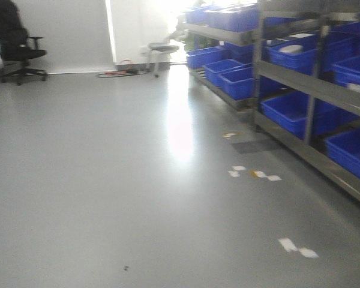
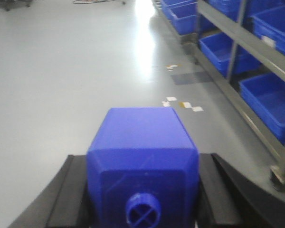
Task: Pick and sort blue part to right shelf
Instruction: 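Drive the base to the shelf rack of blue bins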
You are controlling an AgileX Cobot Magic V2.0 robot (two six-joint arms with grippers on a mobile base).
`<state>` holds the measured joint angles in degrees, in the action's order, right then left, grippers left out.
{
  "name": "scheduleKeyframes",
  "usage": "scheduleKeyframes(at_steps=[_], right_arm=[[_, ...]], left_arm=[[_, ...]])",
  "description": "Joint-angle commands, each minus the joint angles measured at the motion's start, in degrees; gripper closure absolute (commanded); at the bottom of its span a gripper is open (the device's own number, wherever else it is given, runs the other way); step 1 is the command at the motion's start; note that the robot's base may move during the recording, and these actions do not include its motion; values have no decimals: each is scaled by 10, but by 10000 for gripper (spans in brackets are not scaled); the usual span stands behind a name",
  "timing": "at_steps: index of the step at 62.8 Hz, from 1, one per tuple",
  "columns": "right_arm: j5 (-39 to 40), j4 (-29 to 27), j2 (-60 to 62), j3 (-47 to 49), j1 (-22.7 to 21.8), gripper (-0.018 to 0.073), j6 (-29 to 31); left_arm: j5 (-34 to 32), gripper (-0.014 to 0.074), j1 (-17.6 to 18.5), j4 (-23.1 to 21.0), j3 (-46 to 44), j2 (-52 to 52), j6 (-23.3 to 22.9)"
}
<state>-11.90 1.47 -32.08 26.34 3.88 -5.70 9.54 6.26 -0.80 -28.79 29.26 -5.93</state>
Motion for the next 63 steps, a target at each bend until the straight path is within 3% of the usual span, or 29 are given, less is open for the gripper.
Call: scheduleKeyframes(at_steps=[1, 63], right_arm=[[54, 1, 0, 18, -3, 273, 5], [54, 1, 0, 18, -3, 273, 5]], left_arm=[[-58, 388, -1, -1, -18, 4, 0], [-58, 388, -1, -1, -18, 4, 0]])
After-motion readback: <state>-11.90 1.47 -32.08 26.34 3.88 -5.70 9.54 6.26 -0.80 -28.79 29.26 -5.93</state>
